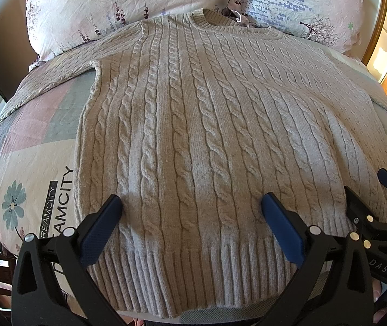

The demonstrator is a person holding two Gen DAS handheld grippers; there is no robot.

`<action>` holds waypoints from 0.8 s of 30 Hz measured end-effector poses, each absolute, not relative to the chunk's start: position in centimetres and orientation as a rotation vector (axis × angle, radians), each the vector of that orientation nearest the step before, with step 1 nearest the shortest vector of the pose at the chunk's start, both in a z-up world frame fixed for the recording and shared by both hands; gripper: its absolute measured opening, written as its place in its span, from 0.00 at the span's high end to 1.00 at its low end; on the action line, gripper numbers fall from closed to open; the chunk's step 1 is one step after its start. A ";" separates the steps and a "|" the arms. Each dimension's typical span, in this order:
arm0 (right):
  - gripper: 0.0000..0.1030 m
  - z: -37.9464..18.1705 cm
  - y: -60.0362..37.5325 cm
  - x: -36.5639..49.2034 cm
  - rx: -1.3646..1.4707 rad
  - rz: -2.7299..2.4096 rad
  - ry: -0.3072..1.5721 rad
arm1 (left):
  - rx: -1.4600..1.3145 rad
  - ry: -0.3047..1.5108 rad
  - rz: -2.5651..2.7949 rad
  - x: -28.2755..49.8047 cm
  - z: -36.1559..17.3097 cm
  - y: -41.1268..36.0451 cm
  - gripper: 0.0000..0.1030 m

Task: Fold small clothes

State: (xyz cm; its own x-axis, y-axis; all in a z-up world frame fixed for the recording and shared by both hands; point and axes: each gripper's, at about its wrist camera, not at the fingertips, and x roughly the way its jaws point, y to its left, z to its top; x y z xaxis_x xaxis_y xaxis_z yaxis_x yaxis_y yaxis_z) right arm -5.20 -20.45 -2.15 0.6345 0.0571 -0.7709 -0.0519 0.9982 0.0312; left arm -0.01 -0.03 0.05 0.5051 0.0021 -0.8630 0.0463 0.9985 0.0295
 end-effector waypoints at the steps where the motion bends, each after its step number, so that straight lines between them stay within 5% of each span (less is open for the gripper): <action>1: 0.01 -2.1 -20.4 -5.2 0.006 0.062 0.882 | 0.051 1.041 -0.027 0.0 0.0 0.0 0.02; 12: 0.01 -1.7 -21.9 -5.6 0.010 0.206 0.802 | 0.082 1.024 -0.063 -0.1 0.2 -0.3 0.02; 19: 0.02 4.6 -43.3 -0.9 0.501 -0.160 0.604 | -0.057 0.971 0.020 3.9 2.5 7.2 0.02; 24: 0.45 2.0 -58.0 4.1 0.793 -0.437 0.643 | -0.222 0.939 0.060 7.7 2.9 14.1 0.02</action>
